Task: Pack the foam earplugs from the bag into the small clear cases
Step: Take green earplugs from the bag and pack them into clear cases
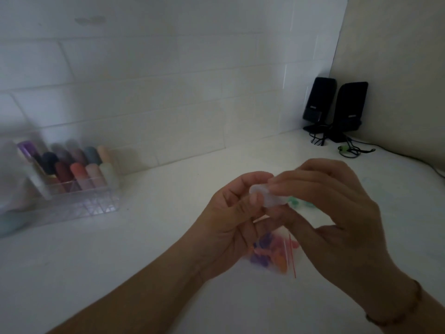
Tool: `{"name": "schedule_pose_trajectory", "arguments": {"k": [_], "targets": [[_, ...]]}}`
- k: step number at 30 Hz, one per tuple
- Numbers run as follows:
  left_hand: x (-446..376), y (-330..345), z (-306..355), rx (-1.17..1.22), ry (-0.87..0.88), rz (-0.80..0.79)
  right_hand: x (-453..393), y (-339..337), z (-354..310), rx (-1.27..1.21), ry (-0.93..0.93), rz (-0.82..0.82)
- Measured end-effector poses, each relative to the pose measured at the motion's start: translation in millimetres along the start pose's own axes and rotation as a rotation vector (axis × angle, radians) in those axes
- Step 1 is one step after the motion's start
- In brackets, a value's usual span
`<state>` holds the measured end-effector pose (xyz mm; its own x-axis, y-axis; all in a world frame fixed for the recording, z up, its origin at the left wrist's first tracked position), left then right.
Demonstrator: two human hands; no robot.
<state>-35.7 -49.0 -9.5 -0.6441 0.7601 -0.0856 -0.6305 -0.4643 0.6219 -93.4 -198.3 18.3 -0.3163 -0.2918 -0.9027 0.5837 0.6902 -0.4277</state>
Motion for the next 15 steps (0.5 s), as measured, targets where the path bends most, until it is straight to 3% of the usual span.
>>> {"name": "schedule_pose_trajectory", "arguments": {"k": [5,15], "targets": [[3.9,4.6,-3.3,0.051,-0.153,-0.103,5.2,0.6,0.2,-0.168,0.15,0.061],[1.3,0.9,-3.6,0.007,-0.024,0.011,0.7,-3.9,-1.9,0.064,0.006,0.03]]}}
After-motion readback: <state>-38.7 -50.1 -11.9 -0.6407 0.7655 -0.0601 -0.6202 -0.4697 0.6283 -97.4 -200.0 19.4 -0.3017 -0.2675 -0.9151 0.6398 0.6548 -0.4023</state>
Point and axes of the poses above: each hand's wrist, its own x-axis away from the middle knuckle, its own y-axis out of the palm, z = x × y, the point moved 1 cm from there along -x, towards the middle knuckle, and after that the axes turned 10 degrees about -y, right-handed, at the moved point
